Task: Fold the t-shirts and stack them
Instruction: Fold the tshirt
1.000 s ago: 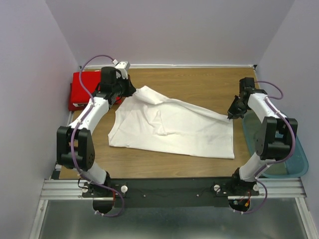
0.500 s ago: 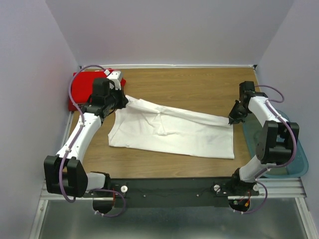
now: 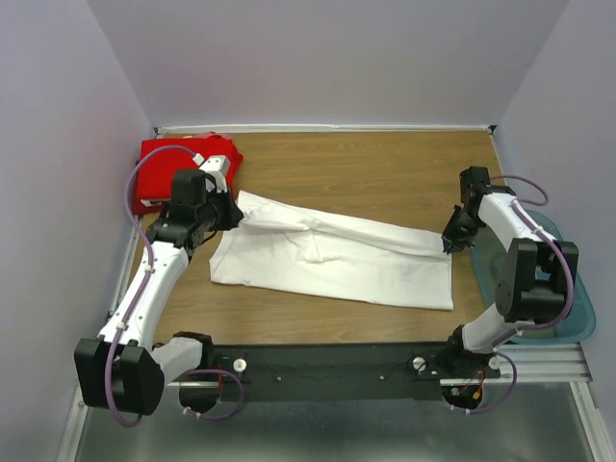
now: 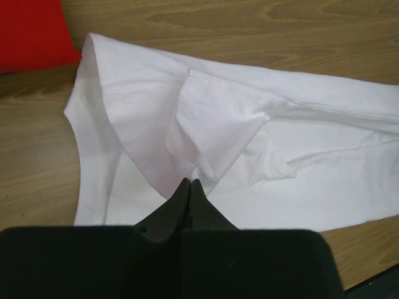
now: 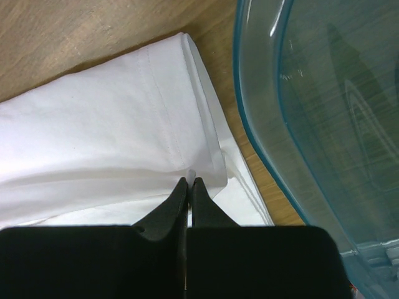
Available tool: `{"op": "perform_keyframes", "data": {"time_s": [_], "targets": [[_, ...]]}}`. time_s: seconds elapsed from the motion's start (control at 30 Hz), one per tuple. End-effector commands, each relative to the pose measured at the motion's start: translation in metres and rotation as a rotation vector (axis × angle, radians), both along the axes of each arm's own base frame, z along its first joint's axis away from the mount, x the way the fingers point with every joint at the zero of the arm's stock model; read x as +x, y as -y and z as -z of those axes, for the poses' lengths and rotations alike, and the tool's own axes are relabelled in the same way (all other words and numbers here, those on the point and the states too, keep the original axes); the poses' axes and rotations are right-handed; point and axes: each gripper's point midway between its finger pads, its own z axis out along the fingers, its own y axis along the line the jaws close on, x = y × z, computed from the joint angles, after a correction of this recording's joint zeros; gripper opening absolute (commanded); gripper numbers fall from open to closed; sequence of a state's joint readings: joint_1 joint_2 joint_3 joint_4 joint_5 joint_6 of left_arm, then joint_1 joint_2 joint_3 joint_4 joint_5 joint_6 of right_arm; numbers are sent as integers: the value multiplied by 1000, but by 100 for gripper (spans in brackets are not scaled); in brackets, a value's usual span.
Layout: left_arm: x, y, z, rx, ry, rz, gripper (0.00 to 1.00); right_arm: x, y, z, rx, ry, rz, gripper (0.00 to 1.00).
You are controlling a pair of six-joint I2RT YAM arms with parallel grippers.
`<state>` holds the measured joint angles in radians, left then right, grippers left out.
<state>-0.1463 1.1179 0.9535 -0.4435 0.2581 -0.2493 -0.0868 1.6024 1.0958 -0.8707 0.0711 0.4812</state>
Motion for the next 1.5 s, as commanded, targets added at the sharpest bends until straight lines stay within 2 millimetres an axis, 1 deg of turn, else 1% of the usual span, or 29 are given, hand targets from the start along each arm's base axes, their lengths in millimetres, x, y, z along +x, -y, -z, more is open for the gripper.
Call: {"op": "perform_keyframes", "data": {"time_s": [0.0,0.03,0.07,0.1,0.13,0.17,0.23,0.33,0.4,0.43,0.47,0.5,0.53,0.57,0.6,0.63,0.67,0.77,0.8,0.83,0.87,0.9,0.97,1.0,1.07,1.1,1.17,1.2,1.47], "targets": [[-27,-2,20,-17,-117,-26,3,-14,8,-2,-56,-34,20,10],[-33,-2,24,-22,-136,-29,8,-17,9,-2,-62,-44,20,14],[-38,-1,25,-37,-151,-38,14,-18,9,-3,-65,-44,18,22],[-44,-1,18,-49,-134,-41,21,-19,10,-4,-70,-42,17,26],[-50,-2,17,-59,-137,-49,24,-20,9,-7,-75,-37,14,33],[-55,-1,8,-81,-106,-57,32,-20,9,-9,-73,-30,12,36],[-59,-1,-1,-104,-75,-67,40,-16,7,-16,-68,-4,2,41],[-54,2,-12,-128,-42,-66,41,-5,-4,-19,-47,22,-38,42],[-41,4,-10,-125,-46,-61,42,10,-14,-24,-40,52,-72,42],[-30,4,-18,-114,-15,-54,43,19,-27,-25,-37,70,-116,42],[-21,3,-18,-100,-17,-59,43,24,-35,-19,-39,56,-140,42],[-8,1,-4,-72,-60,-75,43,37,-44,-25,-37,83,-154,42],[6,1,-15,-55,-29,-70,43,43,-57,-25,-23,94,-178,42],[16,0,-16,-42,-27,-70,43,48,-64,-22,-8,94,-178,41],[34,1,-16,-26,-27,-73,43,60,-76,-22,22,118,-180,41],[43,1,-15,-20,-25,-70,43,65,-81,-20,34,122,-179,41],[53,3,-4,-4,-48,-59,43,70,-88,-20,52,136,-179,42],[77,8,-6,-4,-17,-40,43,80,-99,-6,83,135,-183,41],[85,11,6,-9,-41,-31,43,81,-99,2,83,119,-177,41],[90,13,9,-9,-49,-27,43,81,-99,3,84,117,-179,41],[97,17,4,-10,-35,-20,43,76,-98,13,81,88,-177,41],[103,20,15,-7,-54,-15,43,72,-99,17,82,75,-182,41],[114,28,14,-11,-41,-3,43,63,-97,23,78,54,-184,41],[117,33,25,-13,-67,7,43,52,-94,30,73,24,-182,41],[121,48,28,-13,-69,35,43,43,-92,31,67,16,-179,41],[124,52,38,-5,-90,37,43,33,-90,36,64,-6,-175,41],[125,65,43,0,-99,65,43,25,-90,36,68,-12,-170,41],[126,69,51,3,-113,73,43,18,-89,35,70,-14,-164,41],[128,99,81,31,-159,130,43,3,-88,28,79,-23,-179,41]]}}
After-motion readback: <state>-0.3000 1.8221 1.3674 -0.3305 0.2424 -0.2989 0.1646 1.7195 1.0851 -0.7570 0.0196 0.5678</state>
